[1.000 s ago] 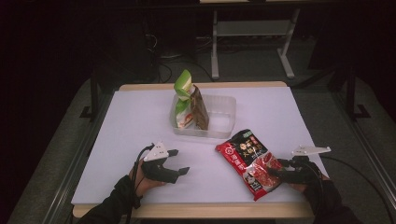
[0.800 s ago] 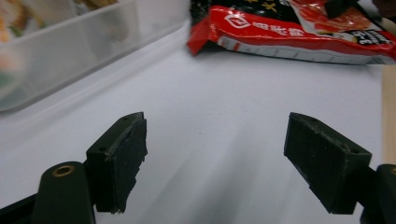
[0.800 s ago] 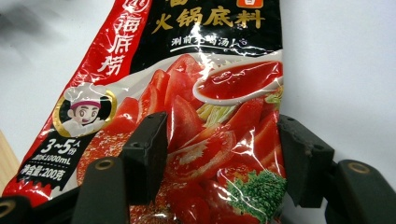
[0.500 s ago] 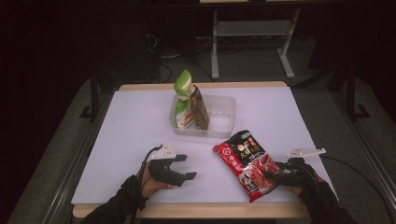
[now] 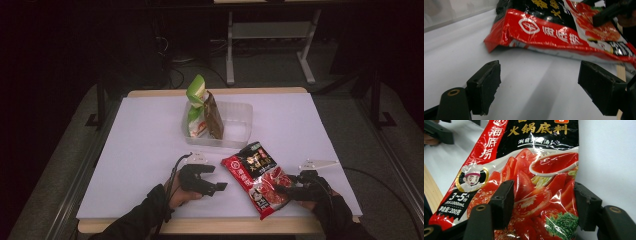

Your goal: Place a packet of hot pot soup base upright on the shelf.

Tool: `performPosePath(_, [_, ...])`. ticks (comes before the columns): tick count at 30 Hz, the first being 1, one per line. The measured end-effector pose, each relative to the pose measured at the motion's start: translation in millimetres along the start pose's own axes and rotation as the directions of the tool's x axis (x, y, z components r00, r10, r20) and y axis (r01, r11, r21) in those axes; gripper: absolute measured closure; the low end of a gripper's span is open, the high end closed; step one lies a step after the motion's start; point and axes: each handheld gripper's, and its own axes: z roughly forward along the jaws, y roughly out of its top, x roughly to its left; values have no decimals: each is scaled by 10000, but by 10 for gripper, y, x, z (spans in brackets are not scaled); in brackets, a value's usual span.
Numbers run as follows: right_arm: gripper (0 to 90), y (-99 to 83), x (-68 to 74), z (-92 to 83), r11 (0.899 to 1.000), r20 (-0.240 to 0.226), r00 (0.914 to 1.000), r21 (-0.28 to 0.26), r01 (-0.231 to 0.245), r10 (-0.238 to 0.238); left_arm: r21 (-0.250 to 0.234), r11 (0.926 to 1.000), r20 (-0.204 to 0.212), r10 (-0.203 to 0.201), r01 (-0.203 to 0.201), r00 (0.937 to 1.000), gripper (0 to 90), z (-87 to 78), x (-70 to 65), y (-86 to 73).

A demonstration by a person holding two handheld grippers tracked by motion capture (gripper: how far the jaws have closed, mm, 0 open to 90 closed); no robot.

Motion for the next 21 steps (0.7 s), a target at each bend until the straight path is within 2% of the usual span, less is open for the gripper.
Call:
performPosePath(2, [409,5,14,10,10000,3,10000,-4,2,-2,-18,10000,-286,-90,90,9996,168,48,2,37])
performPosePath(3, [477,10,13,4,10000,4,10000,-37,31,-31,-173,9994,-166,-289,286,9994,169,65,10,55])
performPosePath(5, [511,14,8,-4,10000,-13,10000,-53,49,-49,-176,9990,-132,-406,404,9991,168,78,12,66])
performPosePath(6, [571,25,-22,-34,10000,-131,9999,19,49,-49,-159,9993,-158,-352,350,9993,155,86,13,72])
performPosePath(8, [593,37,-33,-59,9999,-150,9999,93,86,-84,-246,9992,-190,-310,305,9993,155,98,9,80])
performPosePath(9, [674,43,-48,-122,9998,80,9998,126,182,-183,-332,9990,1,-299,299,9996,155,105,5,91])
performPosePath(10, [674,43,-48,-122,9998,80,9998,126,182,-183,-332,9990,1,-299,299,9996,155,105,5,91])
performPosePath(11, [777,46,-61,-173,9995,258,9991,17,331,-331,-344,9990,-29,-276,274,9996,155,111,-1,97])
performPosePath(12, [821,47,-66,-202,9991,430,9981,12,431,-431,-373,9982,66,-469,471,9989,155,146,5,112])
performPosePath(14, [852,49,-69,-224,9988,557,9972,35,494,-495,-385,9981,139,-485,490,9987,155,164,0,120])
performPosePath(16, [873,47,-73,-239,9981,679,9958,122,608,-614,-392,9982,-127,-451,446,9989,151,192,-13,137])
performPosePath(19, [893,62,-34,-249,9946,994,9899,322,987,-1014,-617,9949,-131,-807,797,9967,151,216,3,151])
performPosePath(21, [898,57,-46,-243,9950,904,9911,327,947,-973,-659,9943,-167,-847,835,9963,151,226,13,163])
